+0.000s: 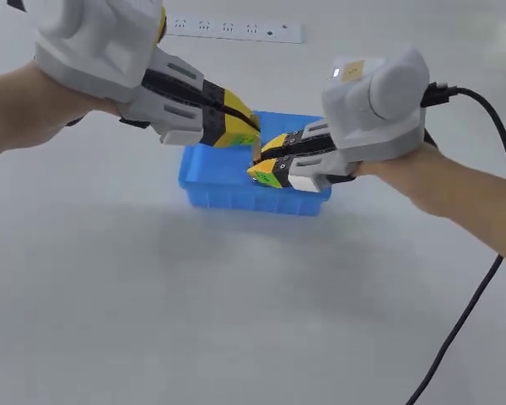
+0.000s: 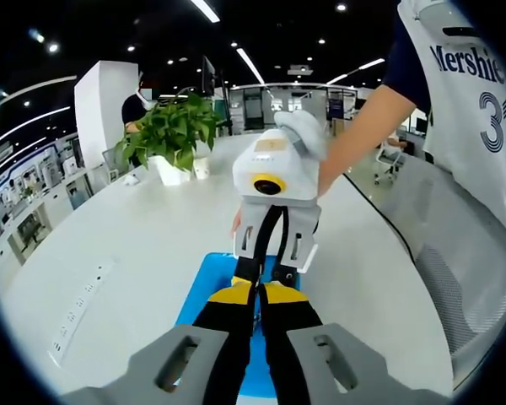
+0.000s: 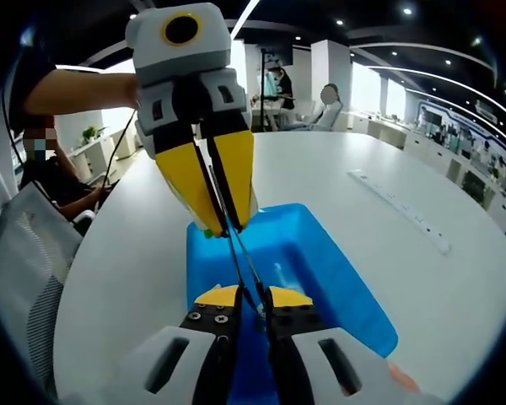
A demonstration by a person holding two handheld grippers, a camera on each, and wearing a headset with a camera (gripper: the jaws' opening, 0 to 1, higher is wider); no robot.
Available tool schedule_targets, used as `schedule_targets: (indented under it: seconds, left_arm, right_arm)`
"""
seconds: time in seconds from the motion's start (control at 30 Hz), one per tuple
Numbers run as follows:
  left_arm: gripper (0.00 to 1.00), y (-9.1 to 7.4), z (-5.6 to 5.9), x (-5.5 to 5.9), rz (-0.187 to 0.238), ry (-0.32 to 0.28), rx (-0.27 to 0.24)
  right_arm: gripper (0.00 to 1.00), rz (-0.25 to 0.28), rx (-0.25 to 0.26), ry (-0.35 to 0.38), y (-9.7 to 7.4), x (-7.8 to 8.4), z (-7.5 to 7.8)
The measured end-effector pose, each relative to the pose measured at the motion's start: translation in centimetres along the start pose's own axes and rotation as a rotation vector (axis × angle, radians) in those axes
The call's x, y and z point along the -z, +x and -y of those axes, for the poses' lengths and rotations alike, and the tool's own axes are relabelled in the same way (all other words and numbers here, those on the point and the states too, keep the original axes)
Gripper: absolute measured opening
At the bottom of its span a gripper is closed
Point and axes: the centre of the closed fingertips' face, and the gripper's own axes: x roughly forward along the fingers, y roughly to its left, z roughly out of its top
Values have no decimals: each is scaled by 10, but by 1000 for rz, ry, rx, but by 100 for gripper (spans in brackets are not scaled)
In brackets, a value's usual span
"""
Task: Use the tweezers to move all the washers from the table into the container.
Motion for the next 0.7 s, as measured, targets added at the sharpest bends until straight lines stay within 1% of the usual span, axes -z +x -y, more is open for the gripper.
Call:
schedule_targets:
  seconds: [0.1,0.3,0.4,0.43,0.53,0.63,0.7]
  left_arm:
    - [6,0,0,-2,-1,9,1]
    - [6,-3,3,-12,6,27,-1]
    - [6,-9,2,-19,17,37,-11]
    - [6,-11,2,-21,22,37,-13]
    - [6,-18,6,-32,33,51,-22]
    - [6,-23,10,-37,36,62,-27]
    - [6,-27,13,-43,37,73,-31]
  right_arm:
    - [12,1,14,-2,-1,-2,2]
    - [12,17,19,-11,-7,-11,2]
    - [11,31,29,-40,-14,-20,1]
    - [11,36,29,-40,-16,-22,0]
    - [11,55,41,-45,-25,-30,-2]
    - [10,61,53,-58,-33,-35,-6]
    - [10,66,60,-65,-39,-39,-9]
